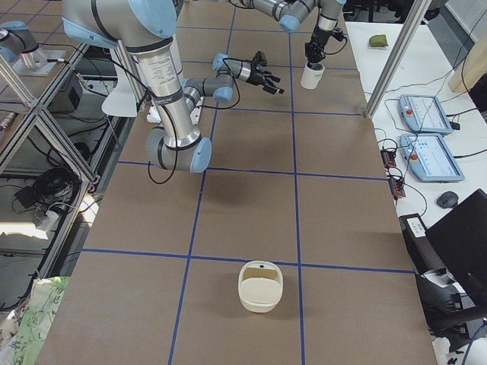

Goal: Left arm hands cup to right arm to dump lemon

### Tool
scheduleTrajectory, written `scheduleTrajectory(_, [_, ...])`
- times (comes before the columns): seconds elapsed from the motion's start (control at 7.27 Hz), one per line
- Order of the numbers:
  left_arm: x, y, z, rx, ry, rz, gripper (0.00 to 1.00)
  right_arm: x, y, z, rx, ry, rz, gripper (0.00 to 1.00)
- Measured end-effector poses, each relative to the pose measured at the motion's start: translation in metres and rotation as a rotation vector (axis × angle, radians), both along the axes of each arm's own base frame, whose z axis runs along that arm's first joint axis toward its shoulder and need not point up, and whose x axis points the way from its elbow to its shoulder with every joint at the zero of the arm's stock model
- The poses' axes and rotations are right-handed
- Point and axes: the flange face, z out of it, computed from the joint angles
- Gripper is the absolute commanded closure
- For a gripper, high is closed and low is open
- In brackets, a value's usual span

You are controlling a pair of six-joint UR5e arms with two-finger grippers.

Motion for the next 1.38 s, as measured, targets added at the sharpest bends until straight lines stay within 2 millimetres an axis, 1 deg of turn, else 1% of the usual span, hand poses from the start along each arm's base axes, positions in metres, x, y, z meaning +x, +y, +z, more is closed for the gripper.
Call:
scheduleTrajectory(0.28, [0.016, 0.012, -0.007, 0.017, 0.003, 0.029, 1.00, -0.002, 0.000, 0.003, -0.002, 0.006, 0.001, 0.01])
scheduleTrajectory(0.55, [0.022, 0.017, -0.008, 0.021, 0.004, 0.040, 1.00, -0.004, -0.001, 0.006, -0.004, 0.012, 0.001, 0.01])
scheduleTrajectory(1.38, [0.020, 0.027, -0.013, 0.011, 0.002, 0.048, 1.00, -0.004, -0.002, 0.006, -0.003, 0.012, 0.002, 0.01])
